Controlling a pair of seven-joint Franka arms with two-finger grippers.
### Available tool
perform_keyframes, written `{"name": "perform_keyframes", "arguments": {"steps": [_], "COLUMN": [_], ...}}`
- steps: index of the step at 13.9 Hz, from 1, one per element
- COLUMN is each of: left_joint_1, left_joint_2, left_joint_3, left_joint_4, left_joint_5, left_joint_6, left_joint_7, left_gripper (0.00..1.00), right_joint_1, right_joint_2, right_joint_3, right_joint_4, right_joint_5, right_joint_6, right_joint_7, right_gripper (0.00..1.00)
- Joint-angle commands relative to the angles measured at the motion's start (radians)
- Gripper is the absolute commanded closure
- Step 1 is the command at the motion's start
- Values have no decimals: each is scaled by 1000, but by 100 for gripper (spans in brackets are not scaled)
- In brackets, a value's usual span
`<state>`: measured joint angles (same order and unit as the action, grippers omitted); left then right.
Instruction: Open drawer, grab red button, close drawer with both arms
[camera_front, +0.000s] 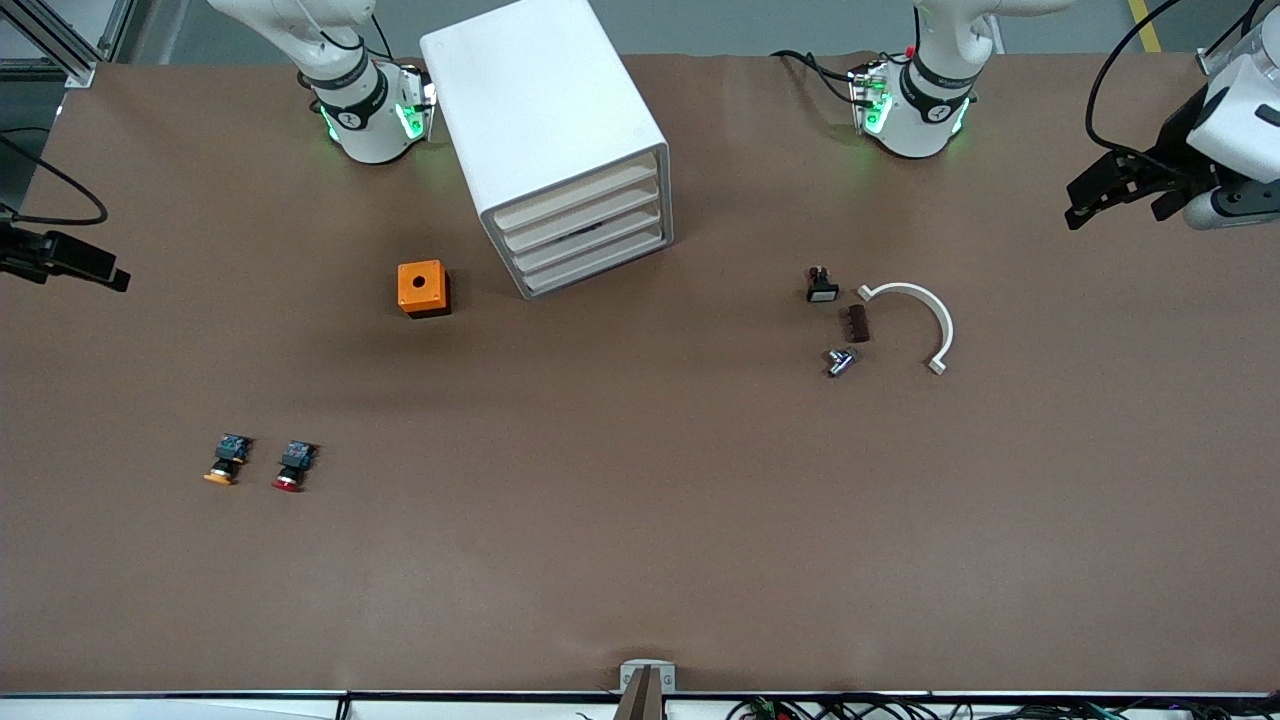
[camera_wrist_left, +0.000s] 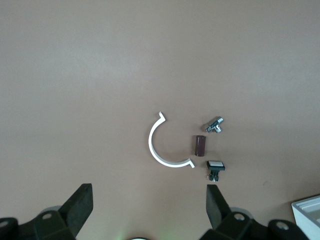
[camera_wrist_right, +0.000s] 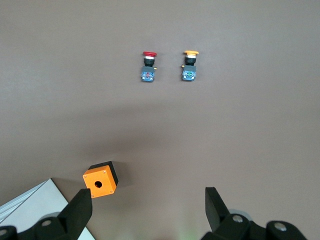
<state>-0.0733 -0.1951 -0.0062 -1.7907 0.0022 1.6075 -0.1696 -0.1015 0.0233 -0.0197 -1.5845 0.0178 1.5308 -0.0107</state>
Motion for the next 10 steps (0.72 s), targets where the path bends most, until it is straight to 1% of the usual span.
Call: {"name": "perform_keyframes", "arguments": {"steps": [1, 4, 7, 9, 10], "left_joint_1": [1, 1, -6, -11, -10], "left_joint_2": [-1, 19, 69, 75, 75], "left_joint_3": [3, -1, -4, -5, -6], "left_joint_4": [27, 54, 131, 142, 142], "left_joint_5": [-1, -1, 18, 28, 28], "left_joint_6": [-1, -27, -109, -121, -123], "left_joint_7": [5, 7, 2, 1, 2], "left_gripper": [0, 0, 0, 0, 0], "right_joint_1": [25, 26, 22, 19, 19], "right_joint_2": [-71, -114, -138, -160, -160], "right_joint_3": [4, 3, -3, -5, -5], "right_joint_4": [-66, -127, -167, -201, -200], "right_joint_5": [-15, -7, -2, -2, -2], "right_joint_6": [35, 84, 110, 137, 137], "right_joint_7": [6, 6, 6, 5, 6], "right_gripper": [0, 0, 0, 0, 0]}}
